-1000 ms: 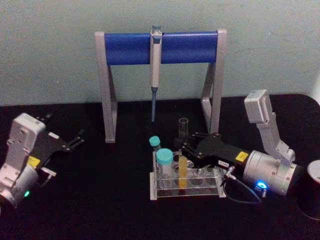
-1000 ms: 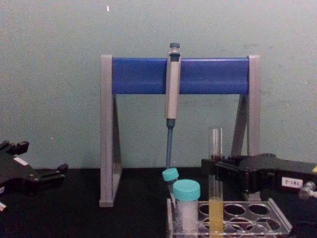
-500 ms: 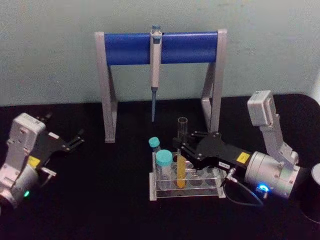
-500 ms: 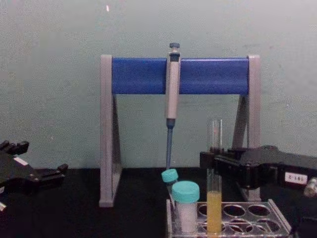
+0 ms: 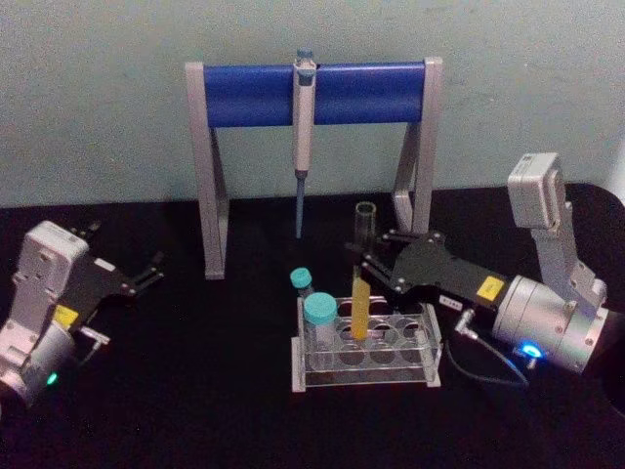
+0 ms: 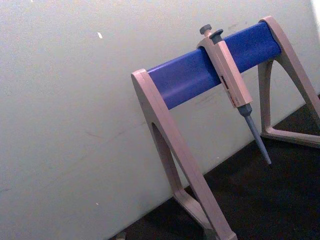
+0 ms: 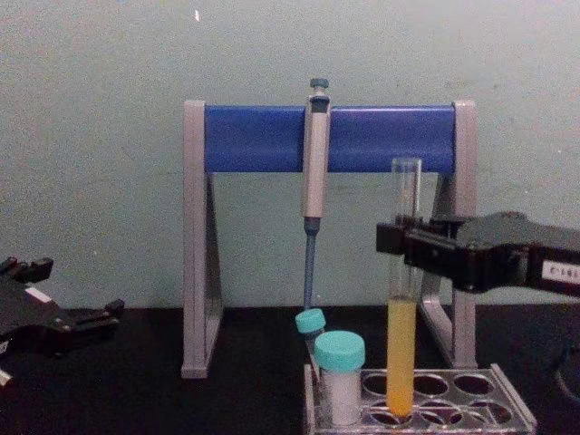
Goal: Pick up the test tube from the test tube rack, shake it, then place it back into the test tube rack.
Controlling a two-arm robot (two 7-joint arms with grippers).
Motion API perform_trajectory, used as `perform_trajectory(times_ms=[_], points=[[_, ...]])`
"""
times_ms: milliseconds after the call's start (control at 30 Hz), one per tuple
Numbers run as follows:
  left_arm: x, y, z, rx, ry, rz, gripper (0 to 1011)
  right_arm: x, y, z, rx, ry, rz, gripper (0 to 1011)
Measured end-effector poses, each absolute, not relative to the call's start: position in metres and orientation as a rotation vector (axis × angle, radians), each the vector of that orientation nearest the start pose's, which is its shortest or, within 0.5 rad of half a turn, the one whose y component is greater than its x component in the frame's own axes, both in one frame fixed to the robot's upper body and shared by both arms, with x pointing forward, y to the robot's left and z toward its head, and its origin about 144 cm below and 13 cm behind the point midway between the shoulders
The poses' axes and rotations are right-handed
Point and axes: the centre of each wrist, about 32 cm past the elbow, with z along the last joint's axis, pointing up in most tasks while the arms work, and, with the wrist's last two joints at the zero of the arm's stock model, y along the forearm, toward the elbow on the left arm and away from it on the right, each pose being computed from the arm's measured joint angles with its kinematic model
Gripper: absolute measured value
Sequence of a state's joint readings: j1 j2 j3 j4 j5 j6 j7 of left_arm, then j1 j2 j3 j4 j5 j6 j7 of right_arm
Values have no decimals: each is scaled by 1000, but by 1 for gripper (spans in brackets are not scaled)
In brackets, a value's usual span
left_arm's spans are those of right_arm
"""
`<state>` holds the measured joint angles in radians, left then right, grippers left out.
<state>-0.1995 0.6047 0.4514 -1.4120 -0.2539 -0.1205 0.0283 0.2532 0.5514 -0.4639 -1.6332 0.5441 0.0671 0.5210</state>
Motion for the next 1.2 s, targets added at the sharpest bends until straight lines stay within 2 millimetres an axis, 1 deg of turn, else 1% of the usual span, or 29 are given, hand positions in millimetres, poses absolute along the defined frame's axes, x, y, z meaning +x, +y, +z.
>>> perform_trajectory(times_ms=[133, 233, 367, 600, 967, 1200], points=[[489, 310, 1140, 304, -285, 1248, 1001, 497, -250, 1216, -48, -46, -642, 234], [489, 310, 1140, 304, -285, 1248, 1002, 504, -252, 1220, -41, -61, -677, 235], [489, 310, 1140, 304, -285, 1248, 1001, 512, -252, 1221, -33, -65, -710, 235], [489, 310, 1140, 304, -285, 1248, 1001, 519, -252, 1222, -26, -66, -737, 234], [489, 310, 1140, 304, -285, 1248, 1001, 522, -250, 1225, -19, -68, -744, 235], [489, 310, 1140, 304, -285, 1248, 1001, 522, -253, 1228, -16, -72, -760, 235]])
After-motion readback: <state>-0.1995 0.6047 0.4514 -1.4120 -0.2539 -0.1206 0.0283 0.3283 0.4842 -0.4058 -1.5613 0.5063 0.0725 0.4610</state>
